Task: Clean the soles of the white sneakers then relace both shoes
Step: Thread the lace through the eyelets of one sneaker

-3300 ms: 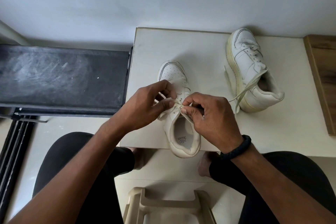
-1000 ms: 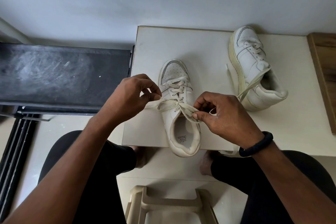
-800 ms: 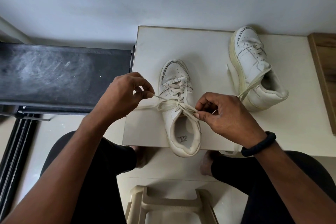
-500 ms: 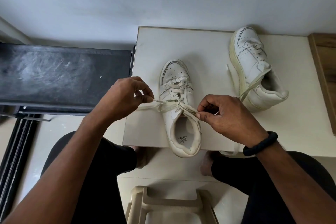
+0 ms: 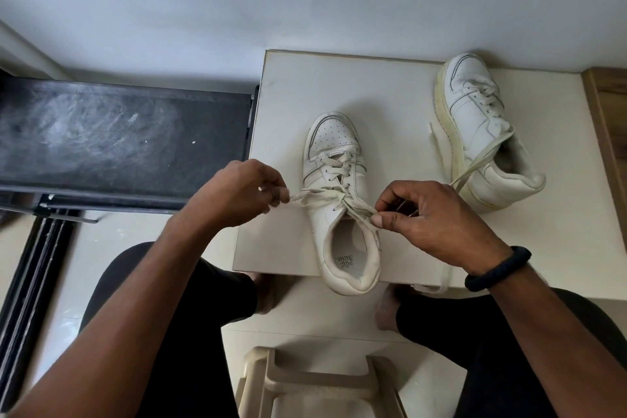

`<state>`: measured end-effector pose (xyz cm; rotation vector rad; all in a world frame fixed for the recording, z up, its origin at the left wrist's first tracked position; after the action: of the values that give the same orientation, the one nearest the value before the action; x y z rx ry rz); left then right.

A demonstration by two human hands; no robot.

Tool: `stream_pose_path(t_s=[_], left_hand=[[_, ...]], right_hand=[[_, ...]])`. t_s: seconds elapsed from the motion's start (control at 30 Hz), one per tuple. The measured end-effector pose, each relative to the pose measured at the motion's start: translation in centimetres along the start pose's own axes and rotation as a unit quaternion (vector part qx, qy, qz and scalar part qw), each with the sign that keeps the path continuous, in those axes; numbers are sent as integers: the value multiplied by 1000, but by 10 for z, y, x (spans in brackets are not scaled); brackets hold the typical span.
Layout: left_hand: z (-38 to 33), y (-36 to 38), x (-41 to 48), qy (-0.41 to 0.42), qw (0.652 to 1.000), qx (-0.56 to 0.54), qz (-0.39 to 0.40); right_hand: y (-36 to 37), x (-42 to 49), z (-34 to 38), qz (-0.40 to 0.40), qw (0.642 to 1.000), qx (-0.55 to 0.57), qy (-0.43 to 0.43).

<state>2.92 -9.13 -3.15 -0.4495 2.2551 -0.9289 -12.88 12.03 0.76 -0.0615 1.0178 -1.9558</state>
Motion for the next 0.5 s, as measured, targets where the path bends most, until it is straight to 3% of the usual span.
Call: stream_pose_path(t_s=[0.13,0.23,0.37,0.5], left_hand=[[5,22,-9,-172,973,-133,83],[-5,42,-11,-227,941,-211,134],[-6,49,-3,-270,914,-297,57],[-2,38,5,-235,906,-346,-68]], right_hand=[[0,0,1,0,1000,-2,-4],[0,0,2,-2,1000,-9,-7],[1,0,3,-4,1000,-11,-9],[2,-1,4,-2,1000,-10,-16]])
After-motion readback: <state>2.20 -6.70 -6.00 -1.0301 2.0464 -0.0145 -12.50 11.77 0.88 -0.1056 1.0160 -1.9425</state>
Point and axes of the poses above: each hand's wrist, its own x-axis towards the middle knuckle, its own y-axis out of the palm, z = x × y, the point moved 6 cm from there along x, towards the middle knuckle, and after that the axes turned 7 degrees about -z, right-handed, at the moved point
